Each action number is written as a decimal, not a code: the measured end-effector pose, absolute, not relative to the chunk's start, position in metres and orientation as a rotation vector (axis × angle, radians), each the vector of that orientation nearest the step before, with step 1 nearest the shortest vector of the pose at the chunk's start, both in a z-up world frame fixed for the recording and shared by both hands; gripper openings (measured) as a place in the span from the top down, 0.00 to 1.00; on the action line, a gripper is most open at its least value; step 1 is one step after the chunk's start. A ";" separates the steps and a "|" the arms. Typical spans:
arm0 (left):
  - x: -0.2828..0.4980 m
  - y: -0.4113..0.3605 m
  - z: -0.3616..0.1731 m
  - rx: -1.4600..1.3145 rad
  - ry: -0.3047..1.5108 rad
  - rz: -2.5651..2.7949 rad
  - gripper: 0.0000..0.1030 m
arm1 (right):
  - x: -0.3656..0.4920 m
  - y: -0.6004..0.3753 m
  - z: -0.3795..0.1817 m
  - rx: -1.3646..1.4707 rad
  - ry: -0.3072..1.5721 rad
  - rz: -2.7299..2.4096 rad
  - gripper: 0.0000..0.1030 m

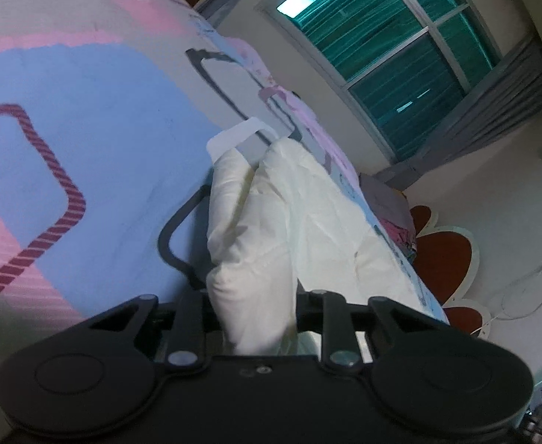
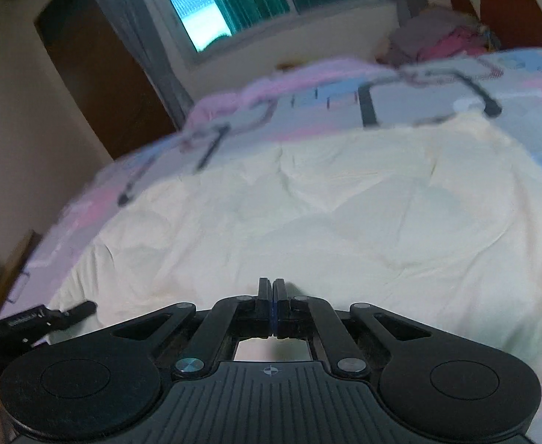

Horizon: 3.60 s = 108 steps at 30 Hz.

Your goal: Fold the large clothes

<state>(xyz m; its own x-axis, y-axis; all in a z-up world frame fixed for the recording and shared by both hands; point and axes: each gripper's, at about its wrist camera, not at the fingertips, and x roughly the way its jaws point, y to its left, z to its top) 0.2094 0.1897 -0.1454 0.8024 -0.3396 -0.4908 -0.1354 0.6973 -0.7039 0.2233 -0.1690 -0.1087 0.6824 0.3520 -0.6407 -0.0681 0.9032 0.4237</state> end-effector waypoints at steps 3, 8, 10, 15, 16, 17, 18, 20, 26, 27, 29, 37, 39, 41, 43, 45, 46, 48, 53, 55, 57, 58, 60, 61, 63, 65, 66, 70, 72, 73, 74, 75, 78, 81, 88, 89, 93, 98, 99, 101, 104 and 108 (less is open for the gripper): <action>0.215 0.192 -0.151 -0.810 0.685 -0.127 0.59 | 0.230 -0.165 -0.125 0.396 0.823 0.207 1.00; 0.217 0.200 -0.155 -0.826 0.670 -0.168 0.68 | 0.221 -0.165 -0.115 0.421 0.804 0.188 1.00; 0.215 0.198 -0.153 -0.817 0.658 -0.176 0.72 | 0.213 -0.162 -0.108 0.424 0.776 0.186 1.00; 0.213 0.197 -0.150 -0.792 0.638 -0.190 0.75 | 0.217 -0.147 -0.113 0.372 0.821 0.164 1.00; 0.213 0.196 -0.148 -0.786 0.634 -0.196 0.75 | 0.219 -0.146 -0.119 0.368 0.829 0.158 1.00; 0.213 0.196 -0.146 -0.779 0.626 -0.205 0.76 | 0.221 -0.145 -0.123 0.363 0.833 0.153 1.00; 0.212 0.195 -0.143 -0.769 0.618 -0.214 0.77 | 0.223 -0.145 -0.126 0.367 0.836 0.150 1.00; 0.210 0.193 -0.135 -0.764 0.599 -0.231 0.77 | 0.224 -0.146 -0.131 0.374 0.838 0.149 1.00; 0.208 0.186 -0.117 -0.712 0.589 -0.237 0.77 | 0.217 -0.158 -0.106 0.440 0.746 0.156 1.00; 0.207 0.184 -0.115 -0.697 0.584 -0.237 0.77 | 0.219 -0.157 -0.102 0.419 0.736 0.156 1.00; 0.205 0.179 -0.110 -0.667 0.576 -0.230 0.77 | 0.229 -0.155 -0.105 0.390 0.766 0.159 1.00; 0.198 0.148 -0.072 -0.548 0.529 -0.224 0.77 | 0.247 -0.170 -0.146 0.417 0.857 0.223 1.00; 0.196 0.129 -0.048 -0.475 0.504 -0.260 0.77 | 0.247 -0.175 -0.149 0.429 0.858 0.238 1.00; 0.195 0.102 -0.024 -0.387 0.485 -0.306 0.77 | 0.246 -0.181 -0.150 0.431 0.864 0.267 1.00; 0.197 0.071 -0.004 -0.303 0.482 -0.343 0.77 | 0.247 -0.198 -0.145 0.500 0.890 0.292 1.00; 0.202 0.036 0.012 -0.206 0.497 -0.385 0.77 | 0.230 -0.230 -0.129 0.622 0.774 0.275 1.00; 0.205 0.020 0.018 -0.171 0.511 -0.405 0.77 | 0.220 -0.248 -0.120 0.631 0.718 0.264 1.00; 0.209 -0.013 0.025 -0.105 0.546 -0.452 0.71 | 0.206 -0.284 -0.112 0.639 0.687 0.196 1.00; 0.215 -0.090 0.020 -0.046 0.580 -0.587 0.53 | 0.174 -0.378 -0.120 0.788 0.643 0.031 1.00; 0.220 -0.117 0.010 -0.034 0.611 -0.644 0.48 | 0.161 -0.402 -0.124 0.805 0.639 -0.005 1.00; 0.228 -0.143 -0.005 -0.028 0.644 -0.702 0.42 | 0.150 -0.418 -0.126 0.813 0.636 -0.028 1.00; 0.233 -0.155 -0.015 -0.037 0.687 -0.724 0.40 | 0.146 -0.424 -0.125 0.813 0.633 -0.040 1.00; 0.244 -0.180 -0.041 -0.049 0.784 -0.766 0.32 | 0.136 -0.435 -0.125 0.813 0.632 -0.071 1.00; 0.247 -0.189 -0.055 -0.059 0.816 -0.776 0.31 | 0.132 -0.444 -0.126 0.819 0.633 -0.088 1.00; 0.253 -0.201 -0.080 -0.089 0.854 -0.776 0.30 | 0.127 -0.452 -0.127 0.838 0.645 -0.098 1.00; 0.255 -0.208 -0.091 -0.086 0.859 -0.775 0.27 | 0.124 -0.462 -0.125 0.837 0.656 -0.095 0.75; 0.255 -0.210 -0.093 -0.079 0.862 -0.771 0.22 | 0.120 -0.464 -0.122 0.826 0.649 -0.099 0.51; 0.254 -0.212 -0.078 -0.126 0.882 -0.812 0.16 | 0.115 -0.463 -0.105 0.787 0.588 -0.082 0.19; 0.245 -0.204 -0.063 -0.178 0.857 -0.846 0.17 | 0.117 -0.459 -0.096 0.768 0.564 -0.065 0.19; 0.240 -0.194 -0.053 -0.218 0.830 -0.866 0.17 | 0.120 -0.456 -0.090 0.757 0.553 -0.053 0.19; 0.236 -0.181 -0.045 -0.258 0.792 -0.874 0.18 | 0.123 -0.453 -0.084 0.750 0.544 -0.038 0.22; 0.234 -0.172 -0.037 -0.286 0.752 -0.878 0.20 | 0.126 -0.451 -0.080 0.745 0.535 -0.021 0.25; 0.240 -0.126 -0.022 -0.326 0.634 -0.774 0.34 | 0.139 -0.440 -0.064 0.713 0.512 0.050 0.29; 0.263 -0.083 -0.024 -0.343 0.595 -0.633 0.39 | 0.168 -0.421 -0.049 0.663 0.509 0.129 0.29; 0.319 -0.049 -0.049 -0.376 0.631 -0.538 0.48 | 0.242 -0.380 -0.033 0.539 0.571 0.297 0.29; 0.326 -0.050 -0.052 -0.380 0.647 -0.545 0.52 | 0.251 -0.376 -0.034 0.525 0.595 0.320 0.29; 0.346 -0.050 -0.059 -0.348 0.693 -0.592 0.62 | 0.275 -0.360 -0.040 0.463 0.661 0.394 0.29; 0.360 -0.075 -0.059 -0.277 0.694 -0.656 0.66 | 0.274 -0.359 -0.056 0.427 0.691 0.368 0.83; 0.361 -0.081 -0.058 -0.258 0.696 -0.672 0.66 | 0.272 -0.360 -0.060 0.415 0.691 0.349 0.83; 0.368 -0.098 -0.061 -0.205 0.707 -0.699 0.66 | 0.269 -0.361 -0.070 0.397 0.704 0.315 0.83; 0.381 -0.123 -0.073 -0.126 0.751 -0.709 0.65 | 0.272 -0.367 -0.093 0.402 0.752 0.243 0.83; 0.393 -0.145 -0.101 -0.070 0.816 -0.706 0.64 | 0.281 -0.384 -0.129 0.517 0.801 0.210 0.83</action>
